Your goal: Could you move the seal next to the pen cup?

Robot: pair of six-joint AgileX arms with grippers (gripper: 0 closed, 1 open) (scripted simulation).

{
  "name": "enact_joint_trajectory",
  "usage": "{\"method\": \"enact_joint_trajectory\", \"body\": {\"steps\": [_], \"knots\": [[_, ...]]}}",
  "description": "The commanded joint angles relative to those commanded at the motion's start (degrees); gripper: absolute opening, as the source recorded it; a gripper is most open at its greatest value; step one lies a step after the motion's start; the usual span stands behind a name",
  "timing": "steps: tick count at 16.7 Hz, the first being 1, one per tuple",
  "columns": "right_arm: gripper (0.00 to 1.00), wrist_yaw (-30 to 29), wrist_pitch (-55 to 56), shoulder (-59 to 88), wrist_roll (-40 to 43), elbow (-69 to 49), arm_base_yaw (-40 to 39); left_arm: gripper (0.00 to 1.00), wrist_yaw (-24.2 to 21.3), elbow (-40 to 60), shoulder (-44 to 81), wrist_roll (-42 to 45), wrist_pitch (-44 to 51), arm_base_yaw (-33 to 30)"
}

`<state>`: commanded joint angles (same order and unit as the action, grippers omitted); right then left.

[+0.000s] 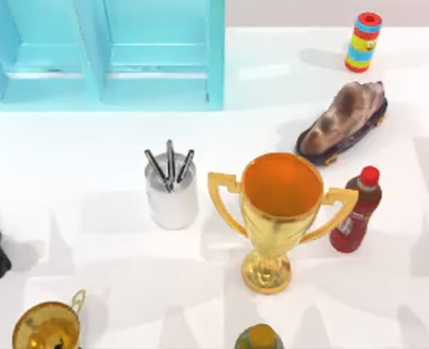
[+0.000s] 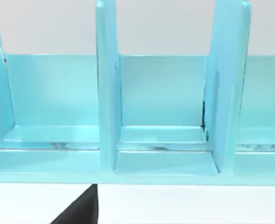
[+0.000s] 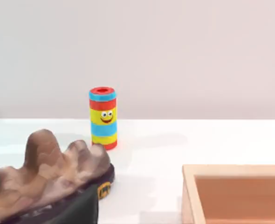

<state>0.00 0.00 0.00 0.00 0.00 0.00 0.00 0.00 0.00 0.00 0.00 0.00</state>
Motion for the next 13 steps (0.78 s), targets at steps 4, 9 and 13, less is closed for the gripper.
{"method": "enact_joint_trajectory", "body": {"steps": [4,9,13], "knots": [[1.00,0.0,0.0,0.0,0.0,0.0,0.0,1.00,0.0,1.8,1.9,0.2,1.8,0.2],[1.00,0.0,0.0,0.0,0.0,0.0,0.0,1.00,0.0,15.4,17.0,1.7,14.5,1.4],[1.00,0.0,0.0,0.0,0.0,0.0,0.0,1.00,0.0,32.0,37.4,3.4,29.8,2.9]]}}
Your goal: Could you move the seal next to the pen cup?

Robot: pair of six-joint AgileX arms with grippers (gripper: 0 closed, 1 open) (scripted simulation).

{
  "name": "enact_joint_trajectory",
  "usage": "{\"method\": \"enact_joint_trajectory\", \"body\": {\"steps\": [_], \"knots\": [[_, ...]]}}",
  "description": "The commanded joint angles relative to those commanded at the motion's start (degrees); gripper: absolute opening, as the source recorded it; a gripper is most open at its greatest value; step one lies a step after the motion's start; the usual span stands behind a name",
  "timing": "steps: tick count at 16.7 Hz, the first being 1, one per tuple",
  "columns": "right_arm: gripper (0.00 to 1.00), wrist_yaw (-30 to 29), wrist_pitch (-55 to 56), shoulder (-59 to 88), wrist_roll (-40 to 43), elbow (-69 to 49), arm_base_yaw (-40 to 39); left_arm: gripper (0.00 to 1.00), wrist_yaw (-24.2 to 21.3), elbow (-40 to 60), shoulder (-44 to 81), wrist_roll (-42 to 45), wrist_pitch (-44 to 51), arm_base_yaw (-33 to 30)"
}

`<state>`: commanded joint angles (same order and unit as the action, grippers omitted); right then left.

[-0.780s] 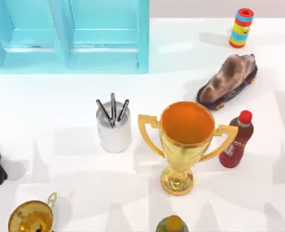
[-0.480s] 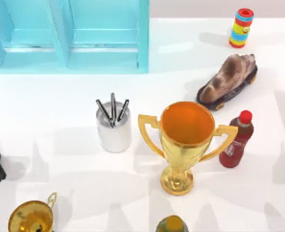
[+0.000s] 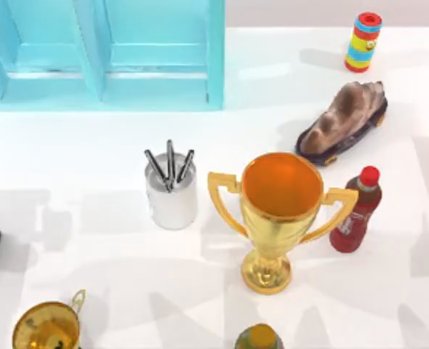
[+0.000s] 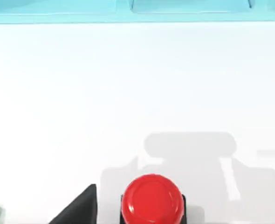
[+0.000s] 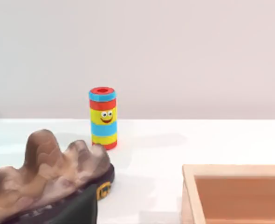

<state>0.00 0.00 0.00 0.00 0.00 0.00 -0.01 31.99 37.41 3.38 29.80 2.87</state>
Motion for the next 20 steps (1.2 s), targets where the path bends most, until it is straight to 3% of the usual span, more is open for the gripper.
{"method": "enact_joint_trajectory", "body": {"steps": [7,11,20], "knots": [[1.00,0.0,0.0,0.0,0.0,0.0,0.0,1.00,0.0,29.6,37.2,3.1,27.2,2.6],[1.00,0.0,0.0,0.0,0.0,0.0,0.0,1.00,0.0,41.7,52.2,4.3,38.2,3.7],[1.00,0.0,0.0,0.0,0.0,0.0,0.0,1.00,0.0,46.7,58.3,4.8,43.0,3.9]]}}
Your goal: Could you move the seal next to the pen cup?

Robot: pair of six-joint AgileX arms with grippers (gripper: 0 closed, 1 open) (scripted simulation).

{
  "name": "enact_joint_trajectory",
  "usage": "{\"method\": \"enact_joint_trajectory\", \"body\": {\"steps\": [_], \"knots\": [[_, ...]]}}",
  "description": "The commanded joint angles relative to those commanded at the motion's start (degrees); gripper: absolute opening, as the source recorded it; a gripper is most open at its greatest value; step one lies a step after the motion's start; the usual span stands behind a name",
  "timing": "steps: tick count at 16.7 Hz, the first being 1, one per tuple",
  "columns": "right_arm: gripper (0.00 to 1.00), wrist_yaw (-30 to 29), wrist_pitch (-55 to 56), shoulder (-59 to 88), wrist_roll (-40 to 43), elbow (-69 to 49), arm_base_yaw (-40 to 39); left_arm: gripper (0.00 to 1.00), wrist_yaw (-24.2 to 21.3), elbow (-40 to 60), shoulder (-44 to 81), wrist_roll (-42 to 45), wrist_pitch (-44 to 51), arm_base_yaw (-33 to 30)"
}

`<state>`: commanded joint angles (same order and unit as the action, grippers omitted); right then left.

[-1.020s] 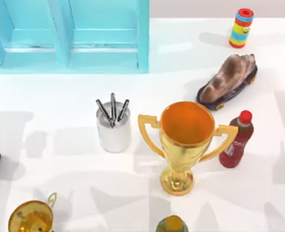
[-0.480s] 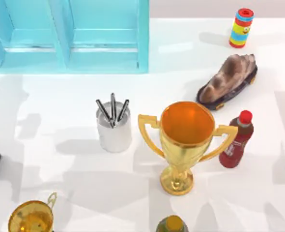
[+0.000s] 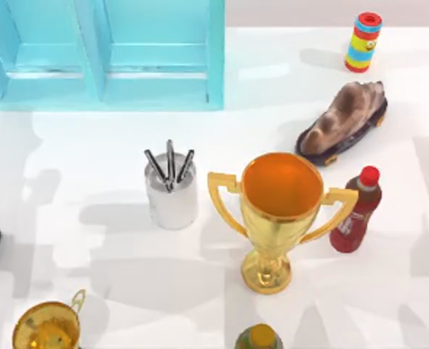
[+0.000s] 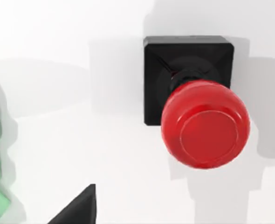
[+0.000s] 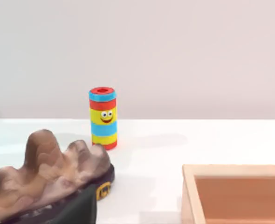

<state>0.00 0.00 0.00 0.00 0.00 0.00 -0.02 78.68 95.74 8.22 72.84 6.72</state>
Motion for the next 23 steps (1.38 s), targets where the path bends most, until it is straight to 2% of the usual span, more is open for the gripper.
{"method": "enact_joint_trajectory", "body": {"steps": [4,10,16,23], "knots": [[1.00,0.0,0.0,0.0,0.0,0.0,0.0,1.00,0.0,-3.6,1.0,-0.1,-4.2,0.2],[1.00,0.0,0.0,0.0,0.0,0.0,0.0,1.00,0.0,-15.1,5.0,0.3,-20.4,0.5],[1.00,0.0,0.0,0.0,0.0,0.0,0.0,1.00,0.0,-17.0,5.7,0.3,-22.5,0.5],[1.00,0.0,0.0,0.0,0.0,0.0,0.0,0.47,0.0,-17.0,5.7,0.3,-22.5,0.5]]}}
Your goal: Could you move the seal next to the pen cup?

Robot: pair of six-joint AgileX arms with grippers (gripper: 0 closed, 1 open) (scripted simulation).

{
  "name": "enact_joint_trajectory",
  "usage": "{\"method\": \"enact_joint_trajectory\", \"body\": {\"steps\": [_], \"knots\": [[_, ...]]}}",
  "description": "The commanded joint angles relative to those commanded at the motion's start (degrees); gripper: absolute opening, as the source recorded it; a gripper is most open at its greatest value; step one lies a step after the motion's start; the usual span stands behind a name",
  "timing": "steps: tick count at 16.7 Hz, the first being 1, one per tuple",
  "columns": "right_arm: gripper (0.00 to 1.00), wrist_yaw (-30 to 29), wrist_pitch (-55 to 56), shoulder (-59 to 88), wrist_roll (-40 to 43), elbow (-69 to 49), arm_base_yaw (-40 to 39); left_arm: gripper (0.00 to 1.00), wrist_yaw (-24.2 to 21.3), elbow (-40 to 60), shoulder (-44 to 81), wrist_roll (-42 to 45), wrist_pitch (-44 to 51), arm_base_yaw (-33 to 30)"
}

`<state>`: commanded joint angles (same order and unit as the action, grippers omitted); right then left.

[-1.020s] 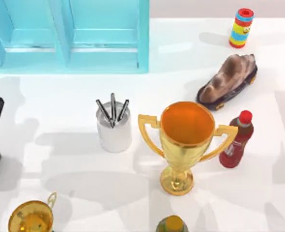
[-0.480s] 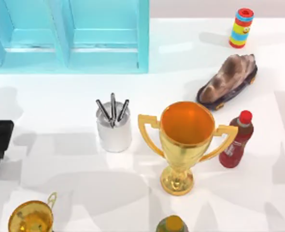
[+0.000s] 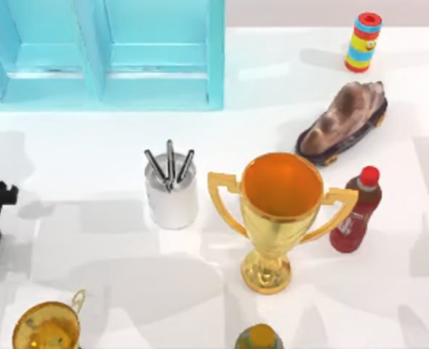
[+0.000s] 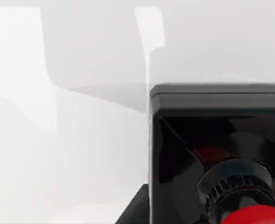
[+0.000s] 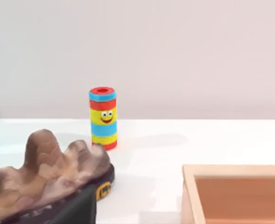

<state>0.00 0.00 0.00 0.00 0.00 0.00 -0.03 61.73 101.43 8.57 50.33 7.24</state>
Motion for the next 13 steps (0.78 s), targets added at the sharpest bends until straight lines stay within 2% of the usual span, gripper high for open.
{"method": "enact_joint_trajectory", "body": {"steps": [6,13], "knots": [[1.00,0.0,0.0,0.0,0.0,0.0,0.0,0.02,0.0,0.0,0.0,0.0,0.0,0.0],[1.00,0.0,0.0,0.0,0.0,0.0,0.0,0.00,0.0,0.0,0.0,0.0,0.0,0.0]]}}
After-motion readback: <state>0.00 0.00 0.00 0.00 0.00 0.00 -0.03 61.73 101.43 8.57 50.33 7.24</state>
